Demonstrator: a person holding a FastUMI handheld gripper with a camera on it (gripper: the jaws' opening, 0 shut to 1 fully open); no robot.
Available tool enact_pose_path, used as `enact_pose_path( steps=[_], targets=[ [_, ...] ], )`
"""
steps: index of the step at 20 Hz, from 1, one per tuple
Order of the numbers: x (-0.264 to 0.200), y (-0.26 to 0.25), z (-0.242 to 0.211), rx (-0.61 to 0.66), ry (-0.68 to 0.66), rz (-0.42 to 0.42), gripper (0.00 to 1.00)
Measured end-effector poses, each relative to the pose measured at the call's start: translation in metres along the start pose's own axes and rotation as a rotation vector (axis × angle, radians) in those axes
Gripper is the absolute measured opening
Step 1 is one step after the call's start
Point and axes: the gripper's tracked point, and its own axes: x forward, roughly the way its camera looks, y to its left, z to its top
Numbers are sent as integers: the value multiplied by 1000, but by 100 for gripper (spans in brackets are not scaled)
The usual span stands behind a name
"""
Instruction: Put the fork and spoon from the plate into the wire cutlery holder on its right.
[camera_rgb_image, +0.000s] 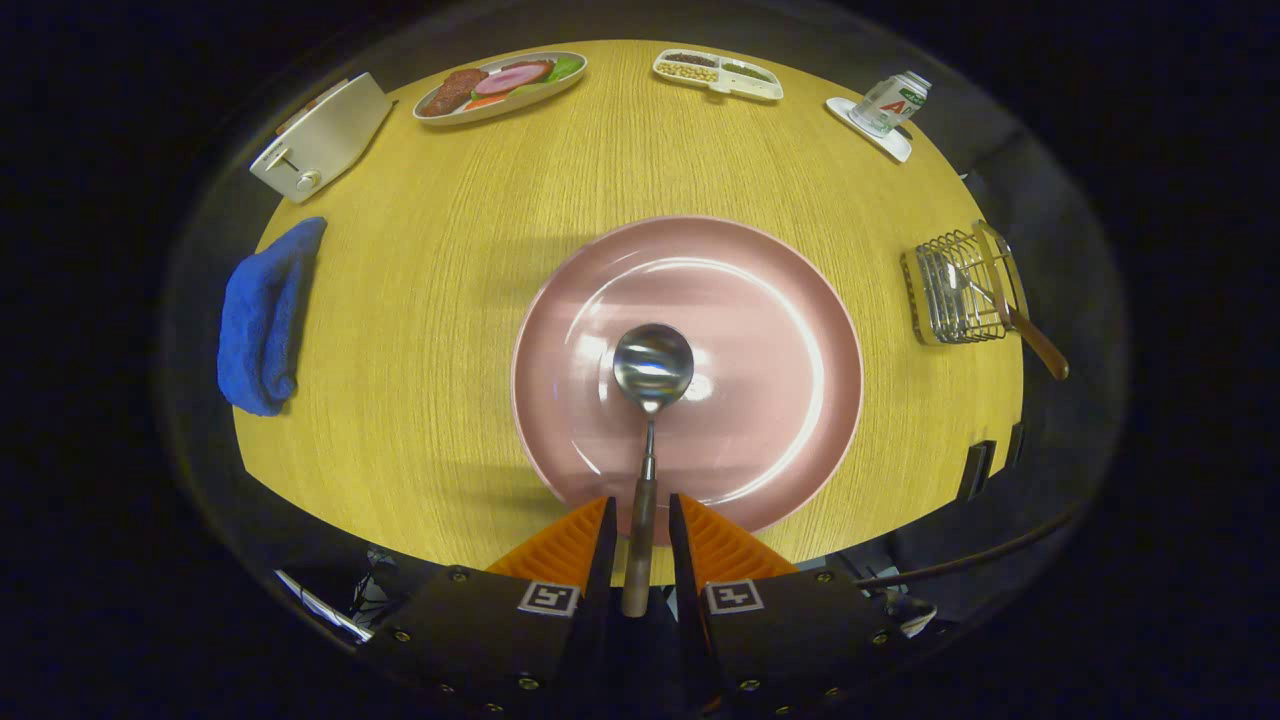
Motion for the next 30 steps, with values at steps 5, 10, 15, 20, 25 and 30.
enact_pose_path(
  steps=[5,10,15,20,25,30],
  targets=[
    [13,-1,1,11,12,13,32],
    [20,-3,2,-18,14,20,11],
    [16,-11,1,-26,-2,-26,5],
    [-2,-21,13,-22,-20,-69,5],
    [-36,-42,34,13,-51,-126,4],
    [-72,-78,53,57,-60,-200,5]
  ],
)
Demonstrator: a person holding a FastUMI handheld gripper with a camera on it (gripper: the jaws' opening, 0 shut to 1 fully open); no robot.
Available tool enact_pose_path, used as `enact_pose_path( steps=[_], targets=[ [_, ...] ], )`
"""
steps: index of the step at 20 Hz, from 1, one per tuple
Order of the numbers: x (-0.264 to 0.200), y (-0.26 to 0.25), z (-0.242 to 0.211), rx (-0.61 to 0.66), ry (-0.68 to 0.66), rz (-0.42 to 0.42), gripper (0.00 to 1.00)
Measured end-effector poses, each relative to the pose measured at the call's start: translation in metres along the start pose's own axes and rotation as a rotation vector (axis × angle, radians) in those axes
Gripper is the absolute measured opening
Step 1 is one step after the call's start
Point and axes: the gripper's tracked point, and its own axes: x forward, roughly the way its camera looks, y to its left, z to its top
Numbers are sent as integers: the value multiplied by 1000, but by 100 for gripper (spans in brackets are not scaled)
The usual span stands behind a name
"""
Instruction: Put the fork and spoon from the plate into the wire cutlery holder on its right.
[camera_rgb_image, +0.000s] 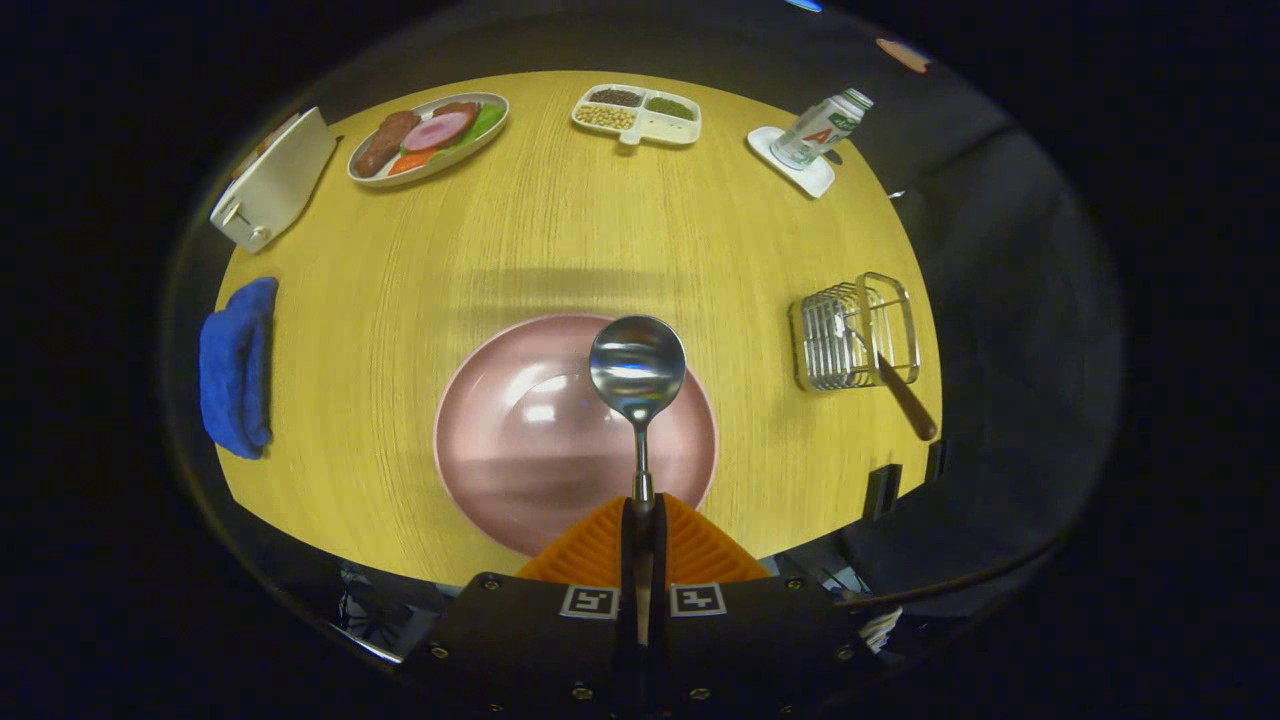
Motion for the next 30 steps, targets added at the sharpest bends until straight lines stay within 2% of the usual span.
enact_pose_path(
  steps=[6,10,17,21,30],
  targets=[
    [-25,-62,14,85,14,-91,4],
    [-37,-101,21,150,19,-122,5],
    [-26,-163,23,234,105,-138,4],
    [-4,-188,28,230,164,-119,4],
    [38,-189,30,171,287,-12,4]
  ],
)
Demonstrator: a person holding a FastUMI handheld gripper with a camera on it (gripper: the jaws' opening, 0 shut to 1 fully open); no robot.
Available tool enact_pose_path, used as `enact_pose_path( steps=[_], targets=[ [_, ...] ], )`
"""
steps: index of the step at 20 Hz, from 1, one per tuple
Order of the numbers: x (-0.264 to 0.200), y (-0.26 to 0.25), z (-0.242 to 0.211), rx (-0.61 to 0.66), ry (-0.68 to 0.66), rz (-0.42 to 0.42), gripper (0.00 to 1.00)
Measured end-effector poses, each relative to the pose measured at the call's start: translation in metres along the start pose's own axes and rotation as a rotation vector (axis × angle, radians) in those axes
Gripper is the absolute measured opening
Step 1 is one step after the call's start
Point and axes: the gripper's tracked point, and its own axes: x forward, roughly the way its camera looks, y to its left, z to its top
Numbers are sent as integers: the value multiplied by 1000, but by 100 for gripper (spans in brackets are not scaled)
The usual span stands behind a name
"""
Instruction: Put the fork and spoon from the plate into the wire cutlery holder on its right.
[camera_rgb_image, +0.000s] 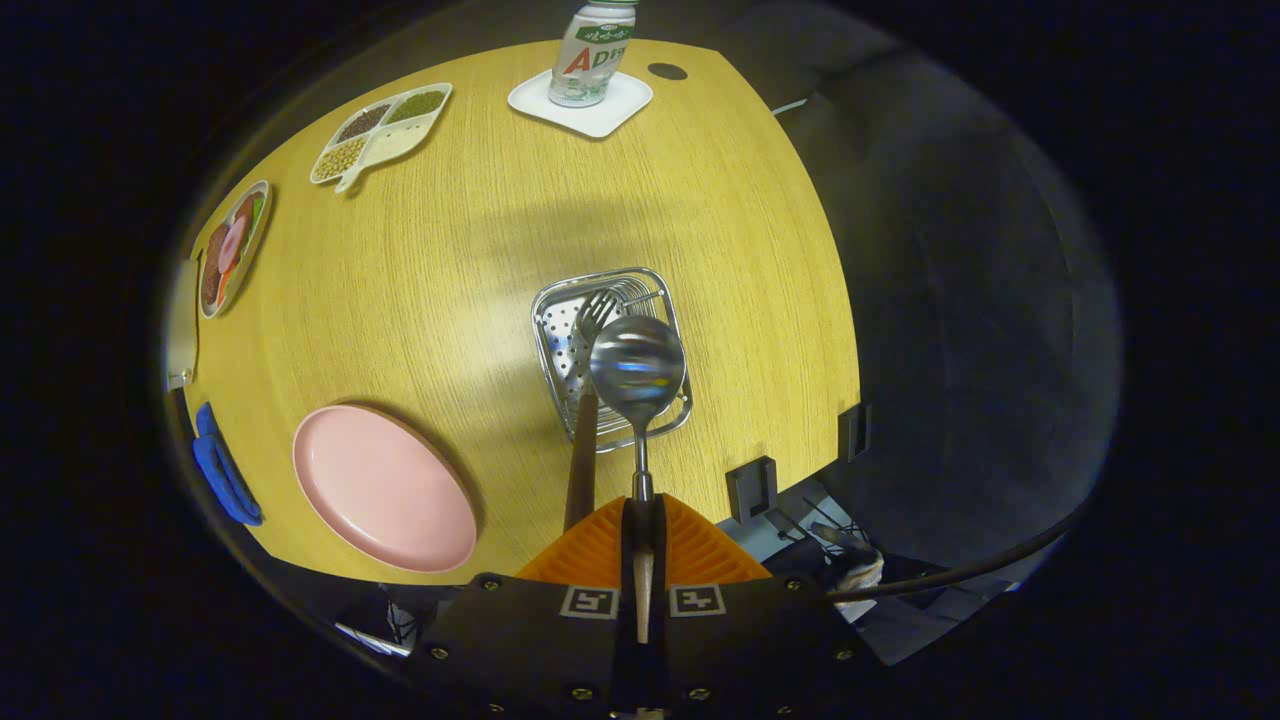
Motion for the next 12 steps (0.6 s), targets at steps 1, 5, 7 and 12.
enact_pose_path(
  steps=[1,5,7,12],
  targets=[
    [3,0,2,-7,14,10,4],
    [7,0,6,-8,62,54,7],
    [7,1,8,-3,67,72,10],
    [-6,8,18,6,35,100,12]
  ],
)
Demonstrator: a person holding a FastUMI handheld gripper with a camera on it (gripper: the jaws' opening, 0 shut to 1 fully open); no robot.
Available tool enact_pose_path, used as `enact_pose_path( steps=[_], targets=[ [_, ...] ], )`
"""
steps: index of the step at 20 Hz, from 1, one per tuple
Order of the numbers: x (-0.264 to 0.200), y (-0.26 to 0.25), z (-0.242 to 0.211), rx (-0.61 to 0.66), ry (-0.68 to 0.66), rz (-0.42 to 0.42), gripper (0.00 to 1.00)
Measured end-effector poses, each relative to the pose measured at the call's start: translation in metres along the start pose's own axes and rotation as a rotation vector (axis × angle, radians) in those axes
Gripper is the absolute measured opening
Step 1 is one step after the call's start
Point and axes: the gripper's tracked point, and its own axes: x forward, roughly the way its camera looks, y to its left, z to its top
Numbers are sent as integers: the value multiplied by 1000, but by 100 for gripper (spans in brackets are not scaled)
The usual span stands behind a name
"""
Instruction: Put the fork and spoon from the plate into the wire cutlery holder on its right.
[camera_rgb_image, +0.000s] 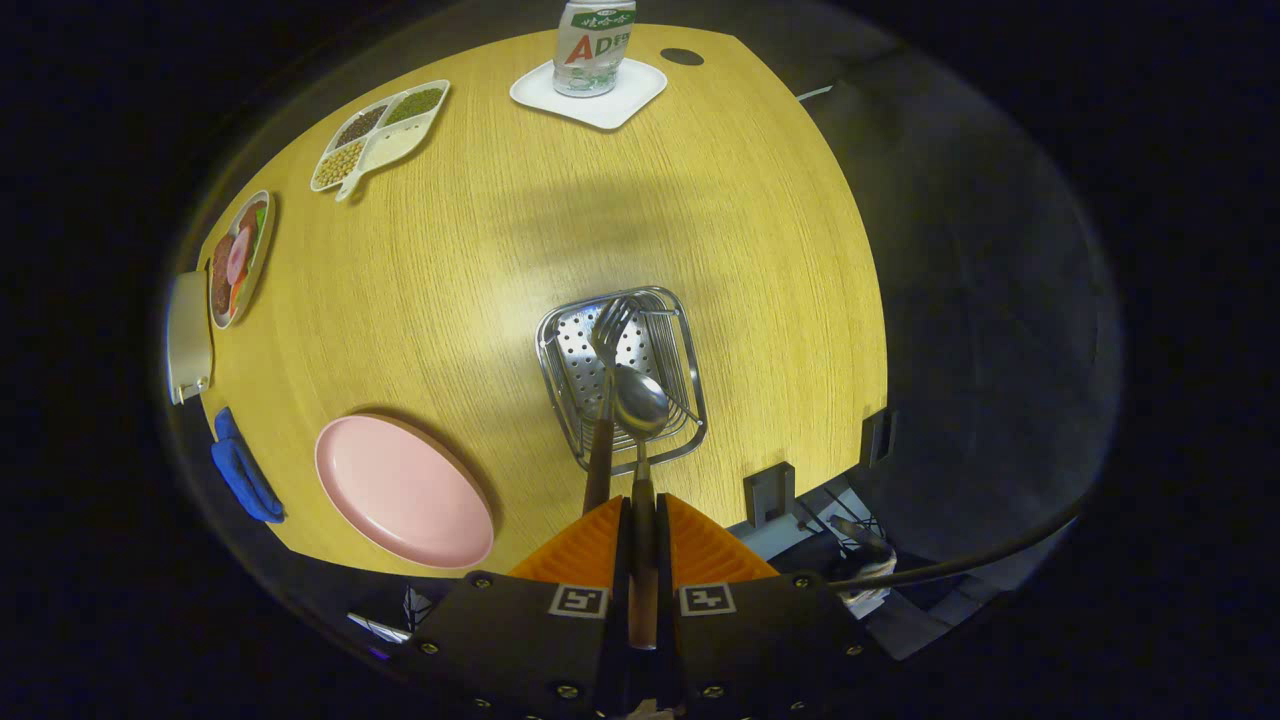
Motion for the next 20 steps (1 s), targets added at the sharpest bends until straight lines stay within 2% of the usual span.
enact_pose_path(
  steps=[4,8,9,15,20],
  targets=[
    [-14,13,0,48,-25,34,12],
    [-36,16,-13,93,-47,9,12],
    [-43,17,-16,115,-61,5,20],
    [-81,21,-29,137,-142,-36,19],
    [-106,44,-43,157,-243,-35,19]
  ],
)
